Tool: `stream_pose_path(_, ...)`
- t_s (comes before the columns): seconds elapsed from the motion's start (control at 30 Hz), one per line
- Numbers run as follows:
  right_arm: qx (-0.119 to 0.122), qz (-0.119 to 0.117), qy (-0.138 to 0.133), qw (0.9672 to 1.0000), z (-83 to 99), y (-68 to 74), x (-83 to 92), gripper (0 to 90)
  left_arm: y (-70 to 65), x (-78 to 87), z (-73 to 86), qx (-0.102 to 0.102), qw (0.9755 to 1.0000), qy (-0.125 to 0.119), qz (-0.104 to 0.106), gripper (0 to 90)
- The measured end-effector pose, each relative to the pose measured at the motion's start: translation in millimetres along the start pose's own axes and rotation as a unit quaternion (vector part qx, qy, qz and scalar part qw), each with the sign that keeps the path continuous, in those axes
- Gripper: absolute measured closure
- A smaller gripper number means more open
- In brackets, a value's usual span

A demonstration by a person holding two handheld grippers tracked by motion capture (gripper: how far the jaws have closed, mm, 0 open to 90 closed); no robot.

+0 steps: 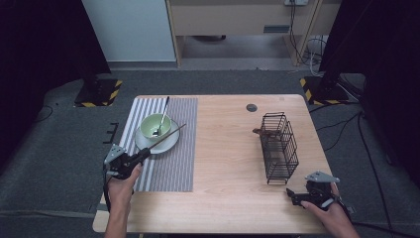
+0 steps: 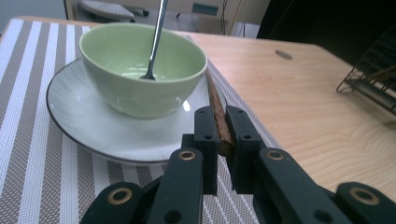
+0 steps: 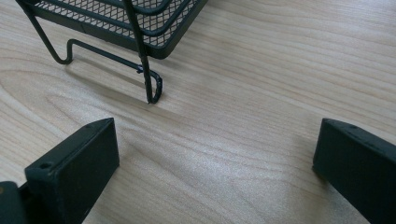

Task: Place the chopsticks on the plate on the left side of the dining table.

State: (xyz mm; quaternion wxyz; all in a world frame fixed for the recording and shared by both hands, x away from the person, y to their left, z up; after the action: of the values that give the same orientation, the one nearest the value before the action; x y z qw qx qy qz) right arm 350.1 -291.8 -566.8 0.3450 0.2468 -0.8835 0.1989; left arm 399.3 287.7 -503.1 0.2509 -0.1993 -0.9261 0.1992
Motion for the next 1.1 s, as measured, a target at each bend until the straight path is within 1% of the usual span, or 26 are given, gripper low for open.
stream_pose_path(0.13,-0.001,0.000,0.000,1.0000,0.1,0.4,0.4,0.4,0.5,-2.6,3.9,-0.010,0.9998,0.016,-0.005,83.5)
stream_pose_path(0.23,-0.001,-0.001,0.000,1.0000,0.1,0.4,0.4,0.4,2.4,-3.4,5.8,-0.007,0.9998,0.020,-0.005,83.5)
stream_pose_path(0.37,-0.001,0.000,0.000,1.0000,0.1,0.5,0.4,0.4,4.5,-6.1,10.7,-0.011,0.9992,0.036,-0.011,83.5)
stream_pose_path(0.53,0.001,-0.002,0.000,1.0000,0.5,0.6,0.7,0.4,6.5,-6.9,15.8,-0.008,0.9987,0.049,-0.013,83.5)
stream_pose_path(0.83,0.002,-0.002,0.000,1.0000,0.7,0.8,1.0,0.4,12.7,-9.4,23.0,0.003,0.9971,0.074,-0.018,83.3)
stream_pose_path(0.93,0.002,-0.002,0.000,1.0000,0.7,0.9,1.0,0.4,14.8,-10.0,25.0,0.008,0.9967,0.078,-0.020,83.4)
stream_pose_path(1.1,0.002,-0.002,0.000,1.0000,0.7,0.9,1.0,0.4,16.1,-11.7,27.3,0.008,0.9958,0.089,-0.018,83.4)
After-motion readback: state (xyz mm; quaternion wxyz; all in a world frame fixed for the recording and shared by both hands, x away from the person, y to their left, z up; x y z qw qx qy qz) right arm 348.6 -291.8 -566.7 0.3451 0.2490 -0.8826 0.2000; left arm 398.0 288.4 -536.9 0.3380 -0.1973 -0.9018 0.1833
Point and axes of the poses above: each handheld gripper's, and its own axes: x roughly backward along the jaws, z roughly out of its underside, y roughly to its left, the point moved 4 cm from there along -x, roughly forward along the jaws, and after that the axes turned 15 degrees about x, right-handed, at the moved point
